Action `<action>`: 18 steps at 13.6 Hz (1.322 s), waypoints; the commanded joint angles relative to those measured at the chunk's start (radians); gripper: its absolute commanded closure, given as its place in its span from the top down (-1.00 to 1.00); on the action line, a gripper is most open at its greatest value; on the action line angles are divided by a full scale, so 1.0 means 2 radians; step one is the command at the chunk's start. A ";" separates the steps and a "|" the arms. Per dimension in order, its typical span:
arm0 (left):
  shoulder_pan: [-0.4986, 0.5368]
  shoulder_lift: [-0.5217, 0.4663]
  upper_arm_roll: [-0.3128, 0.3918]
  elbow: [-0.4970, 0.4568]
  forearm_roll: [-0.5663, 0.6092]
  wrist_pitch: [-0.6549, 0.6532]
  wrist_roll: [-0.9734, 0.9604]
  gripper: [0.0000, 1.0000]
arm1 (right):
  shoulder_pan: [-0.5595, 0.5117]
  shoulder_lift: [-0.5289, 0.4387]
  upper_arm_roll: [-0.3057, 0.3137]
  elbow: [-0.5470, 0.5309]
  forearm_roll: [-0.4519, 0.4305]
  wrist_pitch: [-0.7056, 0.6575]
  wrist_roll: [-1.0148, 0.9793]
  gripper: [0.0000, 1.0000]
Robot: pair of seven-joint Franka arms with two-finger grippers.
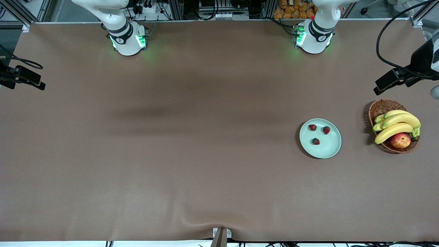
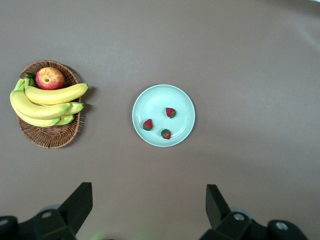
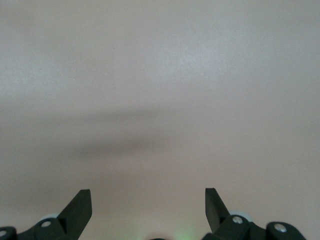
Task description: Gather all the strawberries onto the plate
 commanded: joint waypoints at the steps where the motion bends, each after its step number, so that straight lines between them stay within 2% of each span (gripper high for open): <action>1: -0.014 -0.020 0.043 -0.025 -0.022 -0.001 0.050 1.00 | -0.005 0.000 0.005 0.005 -0.003 -0.002 -0.004 1.00; 2: -0.030 -0.027 0.070 -0.037 -0.031 -0.001 0.067 1.00 | -0.005 0.000 0.005 0.005 -0.004 -0.002 -0.005 1.00; 4: -0.032 -0.047 0.082 -0.063 -0.036 0.003 0.088 1.00 | -0.005 0.000 0.005 0.005 -0.004 -0.002 -0.004 1.00; 7: -0.034 -0.056 0.082 -0.078 -0.036 0.003 0.093 1.00 | -0.006 0.000 0.005 0.005 -0.002 -0.003 -0.003 1.00; 13: -0.050 -0.103 0.077 -0.144 -0.023 0.014 0.092 1.00 | -0.003 0.000 0.007 0.005 -0.002 -0.002 -0.002 1.00; 17: -0.050 -0.103 0.081 -0.136 -0.016 0.012 0.117 1.00 | -0.005 0.000 0.005 0.005 -0.005 -0.003 -0.003 1.00; 18: -0.053 -0.100 0.081 -0.121 0.000 0.005 0.128 1.00 | -0.005 0.000 0.005 0.005 -0.005 -0.003 -0.003 1.00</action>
